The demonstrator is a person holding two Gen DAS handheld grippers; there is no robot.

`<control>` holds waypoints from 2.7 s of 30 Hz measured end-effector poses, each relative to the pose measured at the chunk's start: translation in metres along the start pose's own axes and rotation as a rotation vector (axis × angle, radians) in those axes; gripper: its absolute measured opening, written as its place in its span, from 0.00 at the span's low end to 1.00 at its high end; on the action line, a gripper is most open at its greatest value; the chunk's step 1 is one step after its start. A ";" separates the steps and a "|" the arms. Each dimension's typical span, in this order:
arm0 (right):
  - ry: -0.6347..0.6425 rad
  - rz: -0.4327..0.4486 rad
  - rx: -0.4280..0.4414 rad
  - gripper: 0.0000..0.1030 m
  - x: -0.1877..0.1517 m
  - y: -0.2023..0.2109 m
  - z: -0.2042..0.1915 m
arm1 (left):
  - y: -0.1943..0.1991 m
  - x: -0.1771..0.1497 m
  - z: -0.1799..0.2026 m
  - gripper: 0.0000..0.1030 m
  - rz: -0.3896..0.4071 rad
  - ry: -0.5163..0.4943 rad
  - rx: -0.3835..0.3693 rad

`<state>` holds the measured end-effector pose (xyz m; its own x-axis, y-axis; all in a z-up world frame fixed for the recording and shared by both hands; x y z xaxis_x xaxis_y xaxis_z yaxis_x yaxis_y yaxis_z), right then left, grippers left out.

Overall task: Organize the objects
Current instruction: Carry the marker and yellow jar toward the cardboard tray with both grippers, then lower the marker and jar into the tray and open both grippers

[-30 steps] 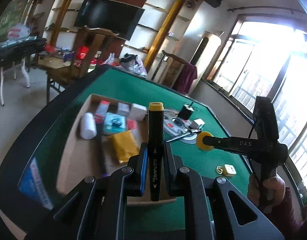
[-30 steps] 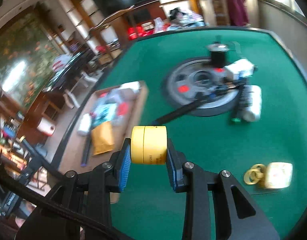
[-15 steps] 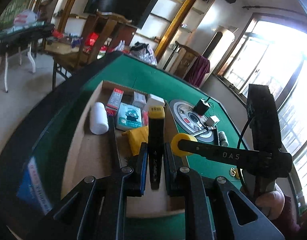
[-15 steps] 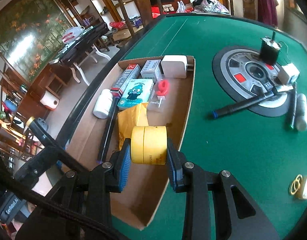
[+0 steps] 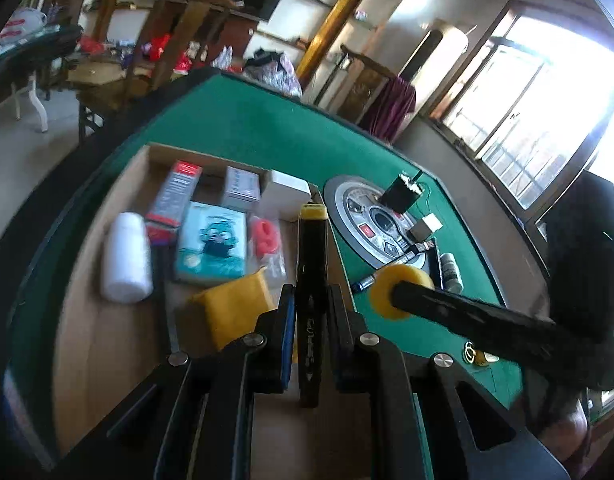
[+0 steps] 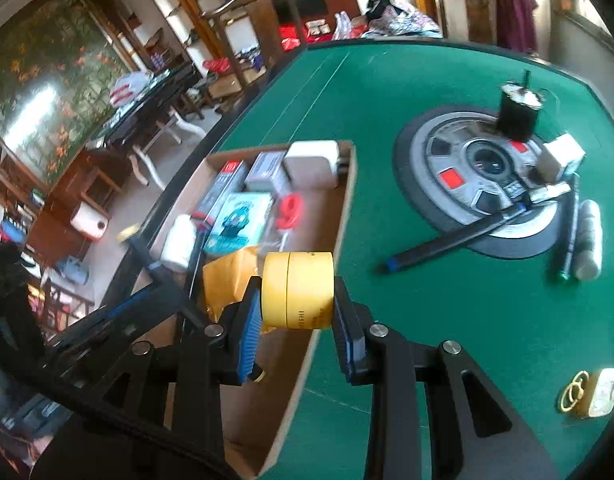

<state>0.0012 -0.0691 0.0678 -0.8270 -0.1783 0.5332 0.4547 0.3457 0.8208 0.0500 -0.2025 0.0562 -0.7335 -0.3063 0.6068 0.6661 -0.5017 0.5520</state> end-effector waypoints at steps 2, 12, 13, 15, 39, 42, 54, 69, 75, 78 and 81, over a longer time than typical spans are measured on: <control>-0.016 0.002 -0.002 0.29 -0.001 0.003 0.009 | -0.018 0.008 -0.001 0.11 -0.034 0.022 -0.005; -0.052 -0.006 0.014 0.29 -0.004 0.003 0.029 | -0.084 0.028 0.002 0.11 -0.173 0.041 0.073; -0.053 -0.005 0.015 0.29 -0.004 0.003 0.029 | -0.087 0.029 0.001 0.11 -0.178 0.049 0.078; -0.055 -0.005 0.025 0.29 -0.005 0.003 0.030 | -0.093 0.031 -0.005 0.11 -0.184 0.068 0.088; 0.055 -0.060 -0.114 0.39 -0.025 -0.038 0.020 | 0.037 0.000 -0.023 0.23 0.047 0.127 0.048; 0.064 -0.058 -0.128 0.31 -0.030 -0.043 0.019 | 0.048 -0.009 -0.025 0.23 0.070 0.108 0.093; 0.080 0.043 -0.096 0.29 -0.009 0.004 -0.003 | 0.064 -0.050 -0.056 0.23 0.064 0.166 0.126; 0.172 -0.095 -0.138 0.29 -0.002 -0.076 -0.062 | 0.083 -0.056 -0.064 0.38 0.120 0.129 0.197; 0.150 -0.105 -0.135 0.30 -0.005 -0.072 -0.060 | 0.082 -0.057 -0.070 0.44 0.109 0.146 0.193; 0.116 -0.101 -0.107 0.31 -0.006 -0.064 -0.054 | 0.083 -0.058 -0.069 0.47 0.108 0.149 0.195; 0.109 -0.050 -0.108 0.40 -0.007 -0.045 -0.049 | 0.083 -0.059 -0.066 0.52 0.101 0.146 0.215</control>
<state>0.0024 -0.1284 0.0369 -0.8115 -0.2940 0.5050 0.4511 0.2341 0.8612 0.1396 -0.2790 0.0280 -0.6635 -0.4667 0.5848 0.7386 -0.2841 0.6113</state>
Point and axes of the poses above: each gripper's, at about its wrist camera, not at the fingertips, and y roughly against the way its jaws point, z to its right, x to its top, the point moved 1 cm from there along -y, roughly the way its jaws point, and after that the axes turned 10 degrees about -x, right-handed, at the moved point
